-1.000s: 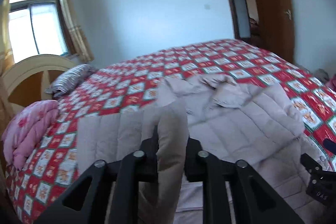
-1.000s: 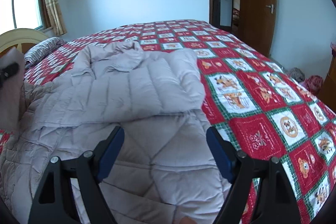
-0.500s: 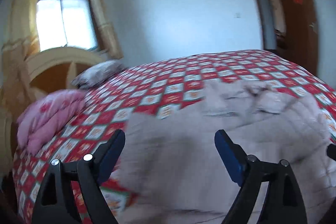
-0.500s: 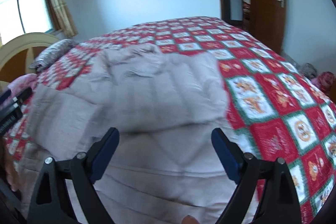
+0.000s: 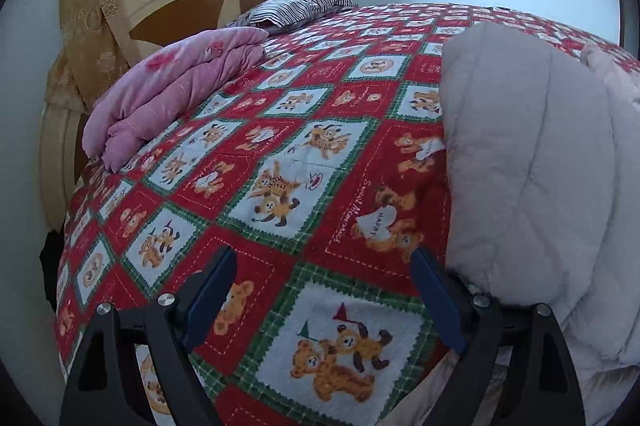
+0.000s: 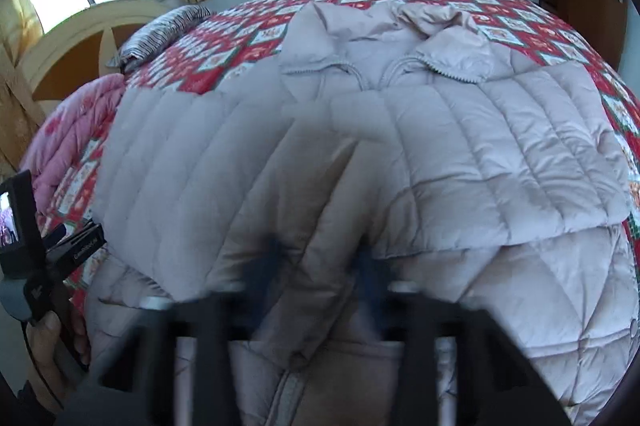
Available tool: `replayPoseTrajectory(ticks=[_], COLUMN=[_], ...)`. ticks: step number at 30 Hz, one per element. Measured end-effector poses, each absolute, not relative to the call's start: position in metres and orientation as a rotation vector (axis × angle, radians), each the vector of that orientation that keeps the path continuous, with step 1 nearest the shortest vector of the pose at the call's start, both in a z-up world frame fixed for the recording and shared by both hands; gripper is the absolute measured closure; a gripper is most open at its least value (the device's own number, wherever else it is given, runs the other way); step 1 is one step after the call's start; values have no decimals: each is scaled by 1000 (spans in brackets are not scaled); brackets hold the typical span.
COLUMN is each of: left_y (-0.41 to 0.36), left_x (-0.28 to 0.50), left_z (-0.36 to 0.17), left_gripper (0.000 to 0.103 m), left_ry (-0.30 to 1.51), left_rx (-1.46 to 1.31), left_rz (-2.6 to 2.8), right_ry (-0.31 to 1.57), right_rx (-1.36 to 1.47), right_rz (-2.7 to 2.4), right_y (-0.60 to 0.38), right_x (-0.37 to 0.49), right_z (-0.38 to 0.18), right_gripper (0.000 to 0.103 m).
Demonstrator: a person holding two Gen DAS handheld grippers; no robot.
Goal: Fold large clothes
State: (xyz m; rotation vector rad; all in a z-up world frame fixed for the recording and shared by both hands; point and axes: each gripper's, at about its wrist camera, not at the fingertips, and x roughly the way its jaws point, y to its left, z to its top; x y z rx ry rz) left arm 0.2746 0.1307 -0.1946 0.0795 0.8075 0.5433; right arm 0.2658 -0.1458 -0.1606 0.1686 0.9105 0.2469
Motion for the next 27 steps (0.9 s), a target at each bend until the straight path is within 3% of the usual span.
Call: replayPoseTrajectory(ticks=[4,18,19,22,23,27], left_y=[125,124,124,121,119,91], left_x=[275,286,288,289,289,308], left_z=[-196,-196,-191,-157,-146,-90], left_gripper=[15,15,15,15,15,15], left_ry=[800,871,887,856,838,712], left_rx=[98,110,117,117,111,49], left_rz=[532,484,474,429,414,320], right_ry=[846,834,831,835,829,740], right_rx=[151,130,134,148,155,151], right_rz=[221,18,15,-14,-17,-105], right_y=[-161,-244,-247,-259,-261,-262], right_x=[254,262,262,254,252,242], right_z=[-144,-151,-152,-145,-141,-111], right_gripper=[93,90,84,44,39,39])
